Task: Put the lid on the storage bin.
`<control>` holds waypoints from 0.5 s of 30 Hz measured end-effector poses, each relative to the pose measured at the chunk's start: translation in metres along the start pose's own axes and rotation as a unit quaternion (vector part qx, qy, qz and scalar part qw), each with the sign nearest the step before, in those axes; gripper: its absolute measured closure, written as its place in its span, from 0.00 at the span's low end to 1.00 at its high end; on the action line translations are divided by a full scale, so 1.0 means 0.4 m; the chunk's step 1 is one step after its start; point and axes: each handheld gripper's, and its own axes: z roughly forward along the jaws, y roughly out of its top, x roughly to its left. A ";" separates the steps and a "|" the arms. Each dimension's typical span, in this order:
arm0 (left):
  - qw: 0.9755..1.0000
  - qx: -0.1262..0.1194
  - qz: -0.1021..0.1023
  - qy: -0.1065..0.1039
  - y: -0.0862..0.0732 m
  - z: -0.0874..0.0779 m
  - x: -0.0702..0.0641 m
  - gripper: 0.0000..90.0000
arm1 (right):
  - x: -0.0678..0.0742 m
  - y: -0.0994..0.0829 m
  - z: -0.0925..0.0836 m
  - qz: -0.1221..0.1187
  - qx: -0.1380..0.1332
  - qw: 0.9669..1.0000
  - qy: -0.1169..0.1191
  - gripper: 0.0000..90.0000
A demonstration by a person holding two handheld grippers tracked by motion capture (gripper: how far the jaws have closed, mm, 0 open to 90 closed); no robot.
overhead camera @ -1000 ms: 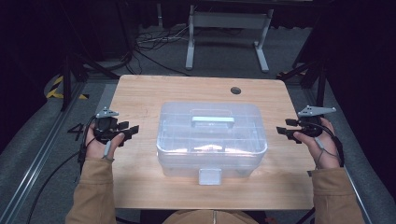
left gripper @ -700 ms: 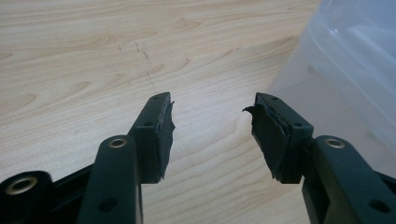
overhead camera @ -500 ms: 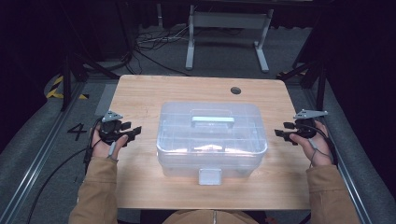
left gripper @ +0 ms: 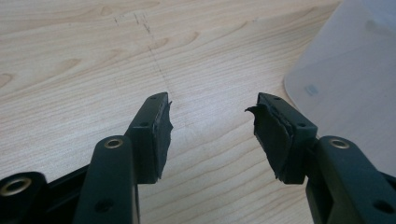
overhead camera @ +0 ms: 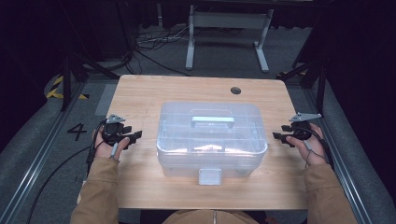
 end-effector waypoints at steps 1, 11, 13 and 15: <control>1.000 0.003 0.001 0.000 -0.001 0.002 0.001 0.51 | 0.000 -0.002 0.003 0.002 0.000 1.000 -0.001 0.48; 0.999 0.033 0.011 -0.001 -0.014 0.027 0.005 0.48 | 0.004 -0.020 0.038 0.003 0.018 1.000 0.004 0.47; 0.999 0.038 0.015 0.000 -0.016 0.031 0.005 0.48 | 0.005 -0.021 0.040 0.004 0.020 1.000 0.005 0.47; 0.999 0.043 0.016 -0.003 -0.017 0.035 0.004 0.48 | 0.005 -0.024 0.045 0.001 0.021 1.000 0.005 0.47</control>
